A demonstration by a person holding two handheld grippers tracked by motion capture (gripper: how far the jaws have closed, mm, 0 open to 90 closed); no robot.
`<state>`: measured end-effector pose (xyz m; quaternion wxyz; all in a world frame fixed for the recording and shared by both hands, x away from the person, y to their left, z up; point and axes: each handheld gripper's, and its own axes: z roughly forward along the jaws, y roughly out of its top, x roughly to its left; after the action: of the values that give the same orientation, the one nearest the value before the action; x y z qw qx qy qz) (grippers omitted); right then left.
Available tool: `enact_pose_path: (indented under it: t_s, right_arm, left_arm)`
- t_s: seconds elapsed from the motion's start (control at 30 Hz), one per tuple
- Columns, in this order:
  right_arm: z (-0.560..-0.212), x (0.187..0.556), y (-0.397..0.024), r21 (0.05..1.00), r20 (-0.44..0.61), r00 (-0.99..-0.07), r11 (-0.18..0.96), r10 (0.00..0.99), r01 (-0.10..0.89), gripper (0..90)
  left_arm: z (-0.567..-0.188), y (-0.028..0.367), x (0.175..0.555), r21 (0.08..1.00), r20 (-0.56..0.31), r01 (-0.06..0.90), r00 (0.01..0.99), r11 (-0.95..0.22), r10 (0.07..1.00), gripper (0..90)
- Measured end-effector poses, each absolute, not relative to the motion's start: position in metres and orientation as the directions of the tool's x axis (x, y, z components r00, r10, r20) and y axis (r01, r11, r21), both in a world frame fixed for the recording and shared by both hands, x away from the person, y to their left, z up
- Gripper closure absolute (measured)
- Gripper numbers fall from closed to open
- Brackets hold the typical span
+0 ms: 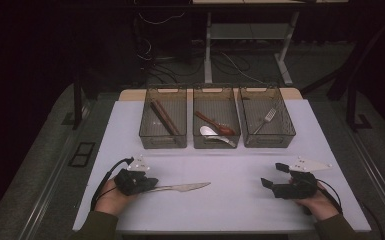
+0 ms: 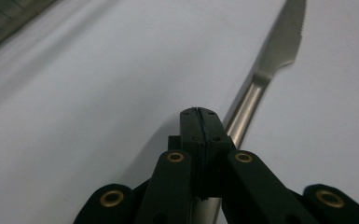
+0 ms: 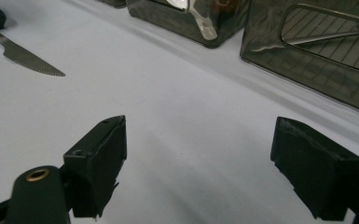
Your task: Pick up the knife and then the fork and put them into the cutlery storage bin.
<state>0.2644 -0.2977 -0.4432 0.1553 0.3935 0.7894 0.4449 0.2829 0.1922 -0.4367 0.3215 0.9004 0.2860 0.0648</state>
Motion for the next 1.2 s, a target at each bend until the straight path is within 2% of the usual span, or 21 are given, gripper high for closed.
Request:
enact_pose_path:
  t_s: [0.33,0.47,0.77,1.2]
  right_arm:
    - [-0.443,0.264,-0.297,0.824,0.104,-0.642,0.296,0.760,0.483,18.0]
    - [-0.443,0.264,-0.296,0.822,0.101,-0.645,0.302,0.758,0.483,18.0]
    - [-0.444,0.264,-0.296,0.822,0.093,-0.647,0.309,0.757,0.479,18.0]
    - [-0.444,0.264,-0.295,0.818,0.089,-0.651,0.317,0.754,0.479,18.0]
  left_arm:
    - [-0.436,0.190,0.264,0.613,-0.113,0.448,0.865,-0.651,0.489,89.0]
    - [-0.428,0.187,0.263,0.675,-0.142,0.437,0.867,-0.594,0.477,88.9]
    - [-0.436,0.172,0.259,0.666,-0.096,0.369,0.904,-0.649,0.416,76.7]
    - [-0.443,0.170,0.262,0.661,-0.073,0.318,0.929,-0.680,0.364,77.3]
